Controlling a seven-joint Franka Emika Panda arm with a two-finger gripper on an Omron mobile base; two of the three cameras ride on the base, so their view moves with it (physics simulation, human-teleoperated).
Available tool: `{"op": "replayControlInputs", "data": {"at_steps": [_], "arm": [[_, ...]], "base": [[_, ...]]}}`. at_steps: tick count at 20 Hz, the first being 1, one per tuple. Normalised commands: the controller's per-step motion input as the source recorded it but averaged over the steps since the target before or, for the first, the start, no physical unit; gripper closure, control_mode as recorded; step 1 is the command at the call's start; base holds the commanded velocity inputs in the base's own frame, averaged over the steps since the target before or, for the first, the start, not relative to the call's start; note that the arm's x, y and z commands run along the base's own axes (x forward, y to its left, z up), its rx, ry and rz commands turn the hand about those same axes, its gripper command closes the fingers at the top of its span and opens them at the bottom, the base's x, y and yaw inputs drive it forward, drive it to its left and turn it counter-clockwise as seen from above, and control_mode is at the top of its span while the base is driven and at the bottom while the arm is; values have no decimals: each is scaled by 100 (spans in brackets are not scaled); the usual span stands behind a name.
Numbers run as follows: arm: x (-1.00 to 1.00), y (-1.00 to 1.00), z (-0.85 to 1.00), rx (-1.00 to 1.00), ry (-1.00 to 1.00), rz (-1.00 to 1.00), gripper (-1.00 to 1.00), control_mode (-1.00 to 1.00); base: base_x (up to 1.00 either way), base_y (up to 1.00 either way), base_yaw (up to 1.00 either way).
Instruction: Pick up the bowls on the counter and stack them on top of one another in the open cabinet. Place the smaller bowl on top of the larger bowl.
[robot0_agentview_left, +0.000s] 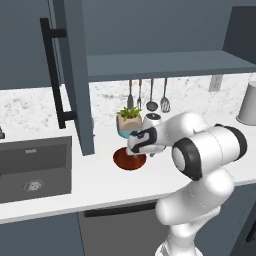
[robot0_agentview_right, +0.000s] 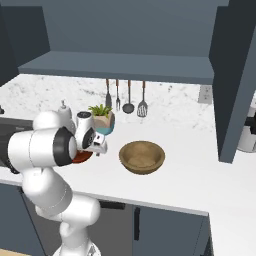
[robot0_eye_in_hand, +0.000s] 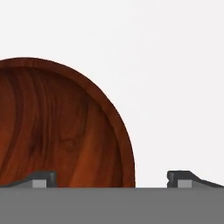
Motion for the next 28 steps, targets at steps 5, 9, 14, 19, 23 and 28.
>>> {"op": "replayControlInputs", "data": {"at_steps": [5,9,14,19,23,28], "arm": [[16,0,-21,0,0,0,-100,-100],[19,4,-21,0,0,0,100,-100],[16,8,-14,0,0,0,100,-100],[7,3,-7,0,0,0,100,-100],[-26,-1,16,1,-11,0,100,-100],[-45,-5,19,4,-13,-1,100,-100]], "base": [[0,0,0],[0,0,0],[0,0,0],[0,0,0],[0,0,0],[0,0,0]]}}
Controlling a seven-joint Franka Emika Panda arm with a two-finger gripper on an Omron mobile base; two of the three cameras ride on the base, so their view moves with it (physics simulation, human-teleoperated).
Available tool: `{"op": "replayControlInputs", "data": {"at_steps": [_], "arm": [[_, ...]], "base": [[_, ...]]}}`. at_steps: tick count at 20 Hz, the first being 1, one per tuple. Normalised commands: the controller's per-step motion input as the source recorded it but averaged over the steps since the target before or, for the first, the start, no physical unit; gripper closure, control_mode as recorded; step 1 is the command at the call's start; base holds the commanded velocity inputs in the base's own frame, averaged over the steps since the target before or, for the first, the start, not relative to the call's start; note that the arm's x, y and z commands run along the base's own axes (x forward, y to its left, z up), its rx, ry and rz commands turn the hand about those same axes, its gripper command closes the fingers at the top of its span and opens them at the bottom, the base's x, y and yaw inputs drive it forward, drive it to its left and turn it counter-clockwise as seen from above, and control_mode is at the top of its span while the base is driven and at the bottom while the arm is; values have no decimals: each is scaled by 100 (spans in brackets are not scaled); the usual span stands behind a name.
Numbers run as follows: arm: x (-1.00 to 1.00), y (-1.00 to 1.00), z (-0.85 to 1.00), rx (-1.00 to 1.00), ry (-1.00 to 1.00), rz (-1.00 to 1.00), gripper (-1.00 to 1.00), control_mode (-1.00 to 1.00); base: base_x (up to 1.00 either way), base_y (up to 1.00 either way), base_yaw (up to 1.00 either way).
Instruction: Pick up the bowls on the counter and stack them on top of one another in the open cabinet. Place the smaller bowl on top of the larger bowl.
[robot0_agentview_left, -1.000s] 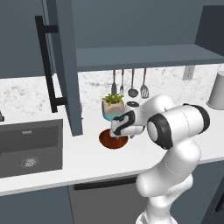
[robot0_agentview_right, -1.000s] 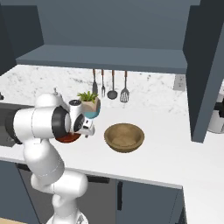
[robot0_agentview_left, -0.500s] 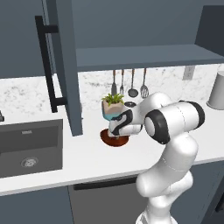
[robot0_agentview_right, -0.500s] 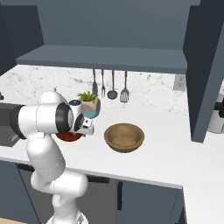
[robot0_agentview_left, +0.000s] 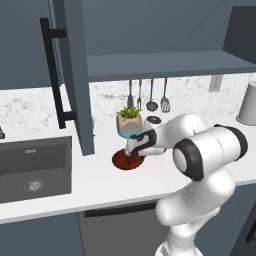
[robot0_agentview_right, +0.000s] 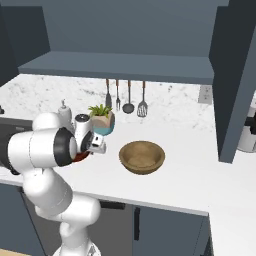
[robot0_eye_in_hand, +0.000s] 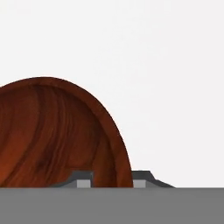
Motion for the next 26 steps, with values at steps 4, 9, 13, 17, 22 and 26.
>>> {"op": "replayControlInputs", "data": {"at_steps": [4,9,13,17,22,26], "arm": [[-29,-4,1,8,-2,-6,100,-100],[-34,-7,28,9,0,-11,100,-100],[-36,-3,61,5,-1,-16,100,-100],[-30,-1,73,4,0,-16,100,-100],[-29,-18,81,1,0,-17,100,-100],[-40,-57,67,5,0,-2,100,-100]], "base": [[0,0,0],[0,0,0],[0,0,0],[0,0,0],[0,0,0],[0,0,0]]}}
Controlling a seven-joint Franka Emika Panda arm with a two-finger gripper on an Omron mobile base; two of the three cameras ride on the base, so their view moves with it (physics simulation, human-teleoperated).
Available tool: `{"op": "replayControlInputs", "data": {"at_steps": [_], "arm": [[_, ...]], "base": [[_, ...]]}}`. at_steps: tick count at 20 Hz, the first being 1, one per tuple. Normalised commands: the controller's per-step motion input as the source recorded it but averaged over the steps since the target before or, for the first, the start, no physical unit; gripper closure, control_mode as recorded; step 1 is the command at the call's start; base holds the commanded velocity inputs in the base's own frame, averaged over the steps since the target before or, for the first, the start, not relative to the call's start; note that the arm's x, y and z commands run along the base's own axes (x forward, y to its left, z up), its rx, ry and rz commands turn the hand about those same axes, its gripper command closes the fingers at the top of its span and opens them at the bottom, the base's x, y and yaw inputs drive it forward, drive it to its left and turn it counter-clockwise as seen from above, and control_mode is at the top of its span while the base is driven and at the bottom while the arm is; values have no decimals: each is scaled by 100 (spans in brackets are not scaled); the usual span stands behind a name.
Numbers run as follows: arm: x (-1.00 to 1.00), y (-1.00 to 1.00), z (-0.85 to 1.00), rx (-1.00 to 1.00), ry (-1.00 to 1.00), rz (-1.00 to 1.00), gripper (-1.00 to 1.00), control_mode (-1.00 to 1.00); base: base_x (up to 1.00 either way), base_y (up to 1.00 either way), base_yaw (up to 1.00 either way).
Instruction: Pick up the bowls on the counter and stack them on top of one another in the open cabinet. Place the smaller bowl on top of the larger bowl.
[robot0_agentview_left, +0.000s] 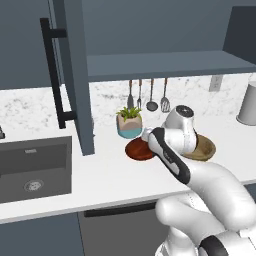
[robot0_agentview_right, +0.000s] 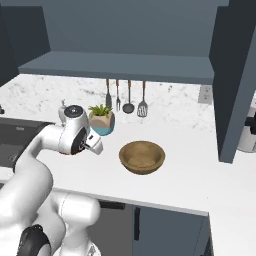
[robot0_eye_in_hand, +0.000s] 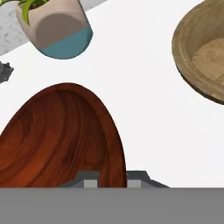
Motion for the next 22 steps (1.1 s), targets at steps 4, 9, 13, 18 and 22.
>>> {"op": "replayControlInputs", "data": {"at_steps": [4,9,13,18,22], "arm": [[-32,-74,53,7,-2,0,100,-100],[-30,-70,40,6,-4,0,100,-100],[-17,-73,22,5,-1,0,100,-100],[-2,-72,9,5,0,0,100,-100],[6,-62,2,6,0,0,100,-100]], "base": [[0,0,0],[0,0,0],[0,0,0],[0,0,0],[0,0,0]]}}
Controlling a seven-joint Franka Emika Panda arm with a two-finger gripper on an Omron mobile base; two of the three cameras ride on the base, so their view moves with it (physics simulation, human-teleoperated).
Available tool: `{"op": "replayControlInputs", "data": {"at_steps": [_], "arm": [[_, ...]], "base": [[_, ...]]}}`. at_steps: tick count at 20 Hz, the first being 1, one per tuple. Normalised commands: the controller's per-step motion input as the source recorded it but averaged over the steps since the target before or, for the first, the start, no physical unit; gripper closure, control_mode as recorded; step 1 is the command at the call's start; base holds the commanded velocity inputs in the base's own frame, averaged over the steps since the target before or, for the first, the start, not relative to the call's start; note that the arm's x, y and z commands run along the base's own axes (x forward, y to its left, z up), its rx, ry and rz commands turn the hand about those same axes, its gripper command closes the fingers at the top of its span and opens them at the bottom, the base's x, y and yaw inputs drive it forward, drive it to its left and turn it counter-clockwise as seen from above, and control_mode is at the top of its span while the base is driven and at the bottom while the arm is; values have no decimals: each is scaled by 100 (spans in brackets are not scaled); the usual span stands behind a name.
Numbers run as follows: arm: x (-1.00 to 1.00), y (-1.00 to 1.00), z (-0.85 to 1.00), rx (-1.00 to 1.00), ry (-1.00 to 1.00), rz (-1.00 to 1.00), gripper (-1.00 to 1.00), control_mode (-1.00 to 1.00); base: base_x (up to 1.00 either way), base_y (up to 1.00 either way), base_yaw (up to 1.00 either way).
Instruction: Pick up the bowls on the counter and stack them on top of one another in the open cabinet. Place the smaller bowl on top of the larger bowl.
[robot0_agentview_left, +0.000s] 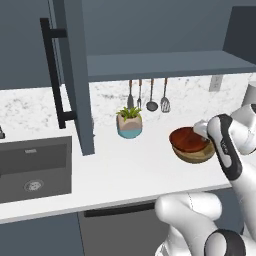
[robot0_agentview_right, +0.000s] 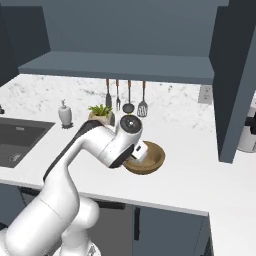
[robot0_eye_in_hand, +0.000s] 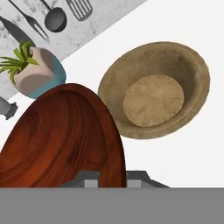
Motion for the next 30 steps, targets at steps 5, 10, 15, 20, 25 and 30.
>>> {"op": "replayControlInputs", "data": {"at_steps": [5,10,15,20,25,30], "arm": [[21,-56,0,5,0,1,100,-100],[33,-32,-1,0,0,0,100,-100],[23,-19,-19,0,0,0,100,-100],[1,-9,-38,0,0,0,100,-100],[10,0,-47,0,0,0,100,-100],[32,-5,-27,0,0,0,100,-100]], "base": [[0,0,0],[0,0,0],[0,0,0],[0,0,0],[0,0,0],[0,0,0]]}}
